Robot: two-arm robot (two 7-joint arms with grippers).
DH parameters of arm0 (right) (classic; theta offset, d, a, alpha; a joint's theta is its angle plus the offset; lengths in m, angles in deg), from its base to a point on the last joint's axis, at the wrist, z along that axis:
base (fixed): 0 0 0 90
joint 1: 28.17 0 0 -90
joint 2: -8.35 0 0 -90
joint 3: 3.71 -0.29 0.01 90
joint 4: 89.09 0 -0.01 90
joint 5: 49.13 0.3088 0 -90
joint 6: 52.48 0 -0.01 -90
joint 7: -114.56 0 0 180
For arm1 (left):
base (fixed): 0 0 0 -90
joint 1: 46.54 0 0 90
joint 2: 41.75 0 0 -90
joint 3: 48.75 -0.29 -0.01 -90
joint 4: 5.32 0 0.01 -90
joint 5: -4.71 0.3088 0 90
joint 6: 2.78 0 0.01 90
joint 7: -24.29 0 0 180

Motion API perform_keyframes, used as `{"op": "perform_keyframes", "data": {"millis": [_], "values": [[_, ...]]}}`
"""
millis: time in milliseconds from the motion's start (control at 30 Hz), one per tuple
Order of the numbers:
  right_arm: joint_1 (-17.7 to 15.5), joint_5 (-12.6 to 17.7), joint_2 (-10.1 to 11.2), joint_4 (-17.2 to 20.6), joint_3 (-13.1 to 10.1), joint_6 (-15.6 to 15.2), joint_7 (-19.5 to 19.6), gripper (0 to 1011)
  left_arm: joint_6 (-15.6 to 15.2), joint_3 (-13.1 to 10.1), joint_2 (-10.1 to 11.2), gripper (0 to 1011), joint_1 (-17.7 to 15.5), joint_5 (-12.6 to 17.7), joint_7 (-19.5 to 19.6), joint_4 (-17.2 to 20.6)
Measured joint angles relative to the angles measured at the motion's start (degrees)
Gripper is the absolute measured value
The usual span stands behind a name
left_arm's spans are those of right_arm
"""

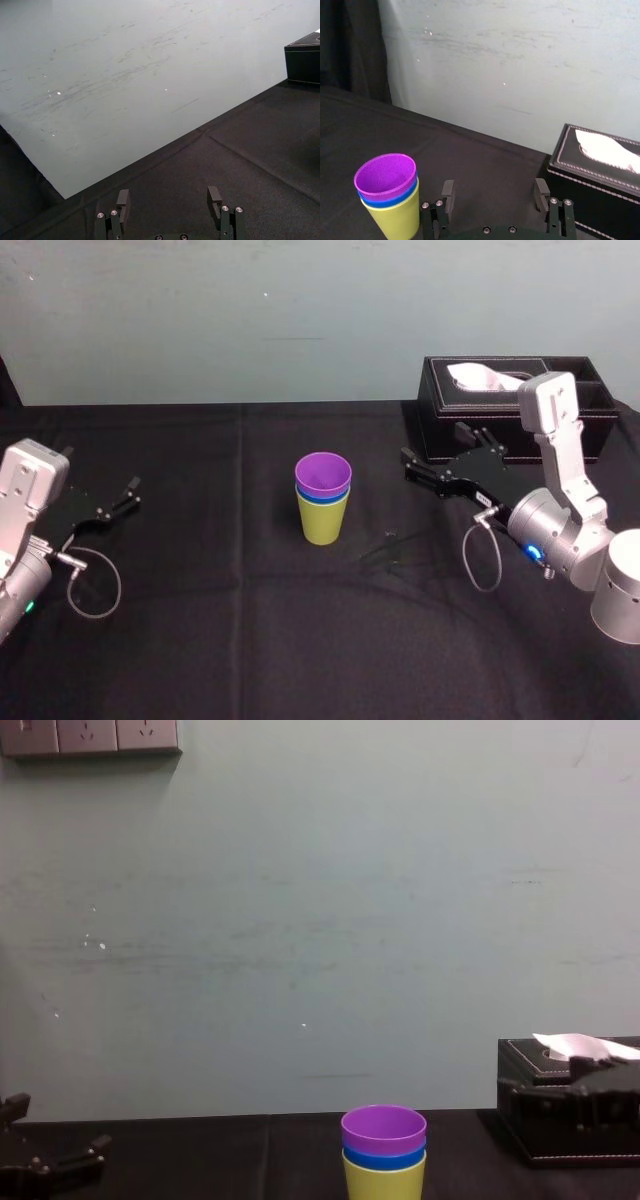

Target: Stack the three plastic cups sequentially using one hand.

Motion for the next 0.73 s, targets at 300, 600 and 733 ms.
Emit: {"op": "perform_keyframes", "data": {"millis": [300, 600, 733], "values": [[-1.5, -2.0, -0.8, -1.3, -0.7, 0.8, 0.2, 1003, 0.0, 0.0, 0.0, 1010, 0.0, 0.0, 0.0, 0.0], [-1.6, -2.3, -0.9, -1.6, -0.7, 0.9, 0.3, 1003, 0.0, 0.0, 0.0, 1010, 0.0, 0.0, 0.0, 0.0], [-1.6, -2.2, -0.9, -1.5, -0.7, 0.9, 0.2, 1003, 0.0, 0.0, 0.0, 1010, 0.0, 0.0, 0.0, 0.0]]}}
